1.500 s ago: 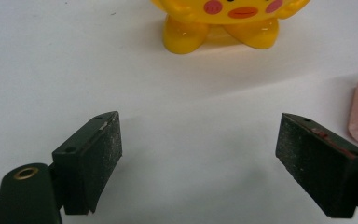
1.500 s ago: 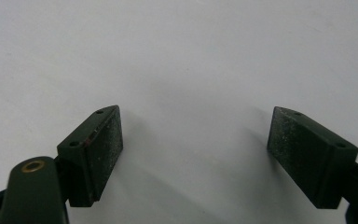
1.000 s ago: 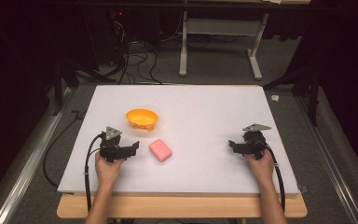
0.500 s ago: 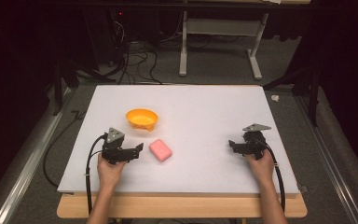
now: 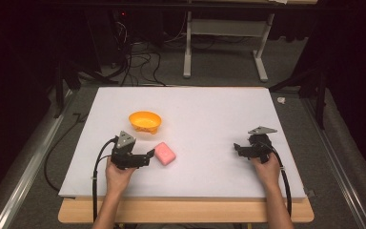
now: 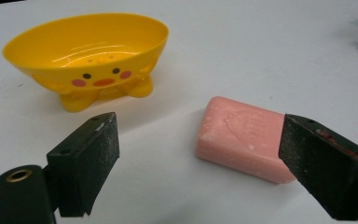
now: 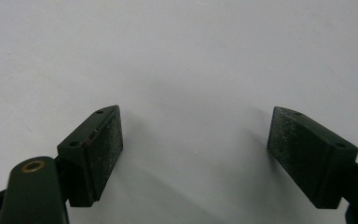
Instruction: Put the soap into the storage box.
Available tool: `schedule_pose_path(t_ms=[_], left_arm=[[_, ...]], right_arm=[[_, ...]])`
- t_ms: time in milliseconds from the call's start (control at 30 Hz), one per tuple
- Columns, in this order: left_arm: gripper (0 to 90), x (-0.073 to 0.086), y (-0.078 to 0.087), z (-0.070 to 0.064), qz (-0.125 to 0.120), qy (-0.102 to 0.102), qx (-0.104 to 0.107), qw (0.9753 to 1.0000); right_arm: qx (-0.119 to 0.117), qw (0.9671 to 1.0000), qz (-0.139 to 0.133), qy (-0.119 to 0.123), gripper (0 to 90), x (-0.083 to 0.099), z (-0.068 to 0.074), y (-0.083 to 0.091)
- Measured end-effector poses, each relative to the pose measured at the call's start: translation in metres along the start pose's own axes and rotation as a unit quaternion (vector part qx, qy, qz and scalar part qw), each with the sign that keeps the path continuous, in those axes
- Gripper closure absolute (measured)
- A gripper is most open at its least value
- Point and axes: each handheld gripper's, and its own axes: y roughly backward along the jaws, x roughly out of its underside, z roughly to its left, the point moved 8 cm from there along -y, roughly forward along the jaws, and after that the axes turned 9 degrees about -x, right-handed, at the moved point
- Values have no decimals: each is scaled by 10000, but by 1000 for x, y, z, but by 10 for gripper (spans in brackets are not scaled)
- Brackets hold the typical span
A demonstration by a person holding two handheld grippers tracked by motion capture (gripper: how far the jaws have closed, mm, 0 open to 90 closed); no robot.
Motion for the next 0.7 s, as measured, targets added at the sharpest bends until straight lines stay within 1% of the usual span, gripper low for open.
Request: schedule_pose_path(t_ms=[100,133,200,233,267,333,467,600,700], left_arm=[[130,-1,-1,-4,-5,-20,38,10000],[130,-1,-1,-7,26,-82,83,9999],[131,-1,-2,-9,31,-92,98,9999],[132,0,-4,-13,84,-126,137,9998],[132,0,-4,-13,84,-126,137,9998],[132,1,-7,-20,142,-205,196,9995],[132,2,-12,-27,188,-306,227,9991],[127,1,-17,-32,238,-359,303,9986],[121,1,-19,-34,240,-336,342,9986]], right_arm=[[0,10000,1,-1,187,0,0,0],[1,10000,-1,10,187,0,0,0],[1,10000,-1,10,187,0,0,0],[1,10000,1,-2,187,0,0,0],[1,10000,1,-2,187,0,0,0],[0,10000,-1,9,187,0,0,0],[-1,10000,4,-9,187,0,0,0],[2,10000,3,-2,187,0,0,0],[0,10000,3,2,187,0,0,0]])
